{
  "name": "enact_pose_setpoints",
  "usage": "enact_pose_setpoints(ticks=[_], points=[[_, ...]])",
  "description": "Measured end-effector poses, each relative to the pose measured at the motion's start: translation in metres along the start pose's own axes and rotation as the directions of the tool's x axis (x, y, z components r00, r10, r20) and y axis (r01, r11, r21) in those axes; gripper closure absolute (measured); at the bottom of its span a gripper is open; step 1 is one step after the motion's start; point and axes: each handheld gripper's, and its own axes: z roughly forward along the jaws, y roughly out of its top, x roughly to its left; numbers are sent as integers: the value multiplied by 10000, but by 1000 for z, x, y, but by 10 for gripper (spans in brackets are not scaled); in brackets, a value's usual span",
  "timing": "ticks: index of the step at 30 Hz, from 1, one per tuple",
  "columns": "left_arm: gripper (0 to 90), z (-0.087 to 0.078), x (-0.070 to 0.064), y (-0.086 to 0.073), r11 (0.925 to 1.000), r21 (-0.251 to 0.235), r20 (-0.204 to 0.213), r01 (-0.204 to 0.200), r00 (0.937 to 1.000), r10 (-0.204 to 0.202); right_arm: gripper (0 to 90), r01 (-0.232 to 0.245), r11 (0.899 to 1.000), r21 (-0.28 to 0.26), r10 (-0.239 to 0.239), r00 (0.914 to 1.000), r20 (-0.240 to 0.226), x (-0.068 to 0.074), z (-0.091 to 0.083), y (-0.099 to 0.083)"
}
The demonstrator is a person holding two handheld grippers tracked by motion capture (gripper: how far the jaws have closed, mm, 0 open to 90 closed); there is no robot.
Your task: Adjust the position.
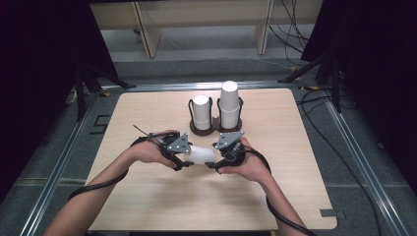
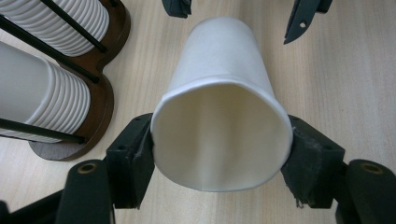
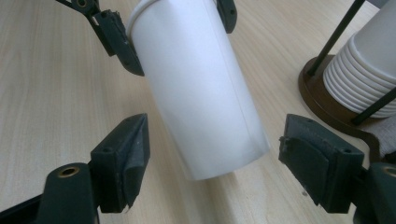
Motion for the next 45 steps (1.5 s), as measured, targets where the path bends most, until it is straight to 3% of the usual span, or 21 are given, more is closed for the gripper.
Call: enact_pose_setpoints(ticks=[7,9,12,14,22,23,24,25,26,27,31,34,35,36,45], points=[[317,1,-2,2,9999,-70,78,-95,9999,96,249,-1,9999,124,3,9998,-190,1,2,3],[318,0,-1,3,9999,18,98,-135,9999,135,251,419,9991,98,-417,9990,-169,-2,4,5],[318,1,-2,3,10000,-27,86,-90,9999,90,257,138,9997,194,-132,9993,-340,-1,5,5],[318,1,-2,3,9999,-79,69,-96,9999,97,260,530,9985,158,-524,9981,-327,-3,6,5],[317,1,-2,4,9998,-98,93,-164,9998,165,267,627,9975,315,-613,9972,-435,-6,11,4],[317,1,-2,4,9998,-98,93,-164,9998,165,267,627,9975,315,-613,9972,-435,-6,11,4],[317,1,-2,4,9998,-88,97,-169,9998,170,270,278,9989,364,-259,9982,-533,-4,11,4],[317,1,-2,4,9998,-81,121,-195,9997,196,291,710,9970,298,-690,9955,-650,-7,12,5],[317,1,-2,4,9998,-81,121,-195,9997,196,291,710,9970,298,-690,9955,-650,-7,12,5],[317,1,-2,4,9998,-76,120,-200,9997,201,290,384,9983,443,-345,9958,-850,-6,12,5],[317,1,-2,5,9998,-100,136,-200,9997,201,283,340,9975,619,-270,9935,-1103,-8,14,6],[317,1,-2,6,9997,-121,153,-199,9997,201,284,447,9971,617,-372,9923,-1177,-10,15,7],[317,1,-3,6,9997,-110,155,-215,9996,217,282,867,9949,523,-799,9895,-1200,-13,17,7],[317,1,-3,6,9997,-108,151,-235,9996,237,282,889,9945,548,-816,9891,-1223,-14,17,7],[318,0,-2,6,9991,-2,195,-425,9989,425,284,552,9955,768,-429,9871,-1540,-14,18,6]])
